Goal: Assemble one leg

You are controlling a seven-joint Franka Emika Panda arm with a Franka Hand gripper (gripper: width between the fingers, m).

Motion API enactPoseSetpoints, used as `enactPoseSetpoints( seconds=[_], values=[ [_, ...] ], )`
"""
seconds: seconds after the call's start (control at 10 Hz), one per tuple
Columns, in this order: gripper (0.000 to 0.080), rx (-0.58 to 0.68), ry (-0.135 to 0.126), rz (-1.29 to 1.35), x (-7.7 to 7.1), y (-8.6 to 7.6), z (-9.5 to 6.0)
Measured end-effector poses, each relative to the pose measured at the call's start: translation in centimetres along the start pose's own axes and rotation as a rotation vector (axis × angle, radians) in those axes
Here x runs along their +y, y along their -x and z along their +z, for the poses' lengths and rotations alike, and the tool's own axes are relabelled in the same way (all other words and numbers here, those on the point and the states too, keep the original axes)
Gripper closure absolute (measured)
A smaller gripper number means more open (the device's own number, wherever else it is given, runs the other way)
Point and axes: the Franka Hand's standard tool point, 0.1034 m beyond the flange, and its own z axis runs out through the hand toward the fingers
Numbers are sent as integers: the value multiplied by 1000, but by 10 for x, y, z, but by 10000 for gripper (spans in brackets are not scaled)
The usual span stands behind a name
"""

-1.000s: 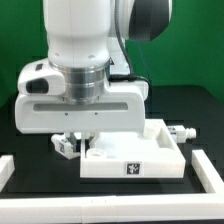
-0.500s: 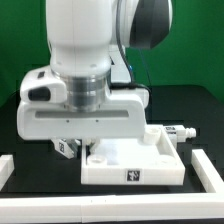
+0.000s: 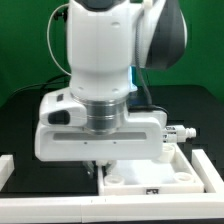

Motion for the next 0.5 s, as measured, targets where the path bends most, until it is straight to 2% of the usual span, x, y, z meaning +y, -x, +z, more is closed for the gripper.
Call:
enactPoseSetpoints(
  seconds=[0.5],
  values=[
    [742,10,-9,94,-3,-4,-1]
  ],
)
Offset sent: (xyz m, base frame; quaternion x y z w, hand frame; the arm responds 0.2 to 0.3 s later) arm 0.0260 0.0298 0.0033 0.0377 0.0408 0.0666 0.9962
